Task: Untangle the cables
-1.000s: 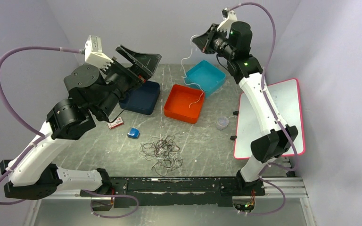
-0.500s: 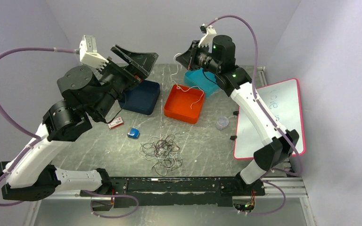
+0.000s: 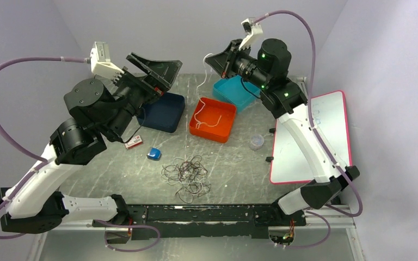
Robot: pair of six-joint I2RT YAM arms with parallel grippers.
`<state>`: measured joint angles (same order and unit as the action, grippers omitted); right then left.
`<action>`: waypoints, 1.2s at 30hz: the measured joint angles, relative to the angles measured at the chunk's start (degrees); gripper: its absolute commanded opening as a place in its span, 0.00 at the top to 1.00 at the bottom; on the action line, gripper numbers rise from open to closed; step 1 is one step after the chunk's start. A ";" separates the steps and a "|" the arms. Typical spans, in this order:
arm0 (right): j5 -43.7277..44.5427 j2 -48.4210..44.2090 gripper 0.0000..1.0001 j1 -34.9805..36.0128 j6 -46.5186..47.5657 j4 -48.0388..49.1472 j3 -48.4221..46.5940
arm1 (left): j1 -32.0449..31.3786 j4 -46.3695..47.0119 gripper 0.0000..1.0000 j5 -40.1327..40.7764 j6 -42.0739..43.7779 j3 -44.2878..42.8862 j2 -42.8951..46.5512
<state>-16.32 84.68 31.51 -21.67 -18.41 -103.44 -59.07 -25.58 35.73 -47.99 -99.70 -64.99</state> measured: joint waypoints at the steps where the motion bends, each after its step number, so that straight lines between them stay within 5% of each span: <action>1: 0.11 -0.28 1.00 0.02 0.09 0.07 0.20 | 0.00 0.42 0.01 -0.04 0.04 0.55 0.20; 13: 3.69 0.72 1.00 0.07 1.62 0.04 12.22 | 0.00 1.05 0.01 -0.31 0.66 1.18 0.31; 36: 17.29 4.17 1.00 -6.05 6.56 -3.26 9.16 | 0.00 2.89 0.01 -0.33 0.74 4.28 3.06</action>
<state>0.97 88.86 25.45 -15.11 -21.67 -94.28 -59.07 -22.70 35.40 -47.24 -95.42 -61.93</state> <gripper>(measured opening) 0.032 0.990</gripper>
